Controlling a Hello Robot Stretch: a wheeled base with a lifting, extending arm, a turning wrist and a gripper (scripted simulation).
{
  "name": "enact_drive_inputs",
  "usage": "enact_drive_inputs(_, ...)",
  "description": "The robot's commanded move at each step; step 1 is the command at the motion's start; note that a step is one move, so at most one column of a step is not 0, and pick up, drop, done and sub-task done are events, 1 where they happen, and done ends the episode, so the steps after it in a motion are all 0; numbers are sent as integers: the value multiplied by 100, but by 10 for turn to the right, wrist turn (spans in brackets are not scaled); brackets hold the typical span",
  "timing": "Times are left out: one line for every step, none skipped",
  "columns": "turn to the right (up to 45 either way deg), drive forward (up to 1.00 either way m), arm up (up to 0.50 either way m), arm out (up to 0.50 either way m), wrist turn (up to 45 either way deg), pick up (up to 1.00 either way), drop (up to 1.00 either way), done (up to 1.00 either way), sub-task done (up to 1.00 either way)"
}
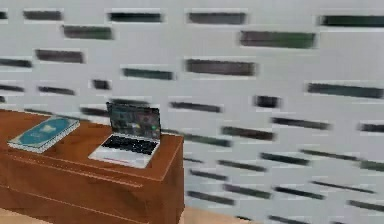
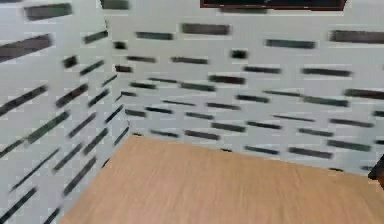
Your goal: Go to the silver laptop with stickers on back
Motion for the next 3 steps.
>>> enact_drive_inputs(0,5,0,0,0,0,0,0,0)
enact_drive_inputs(-210,0,0,0,0,0,0,0,0)
enact_drive_inputs(0,0,0,0,0,0,0,100,0)
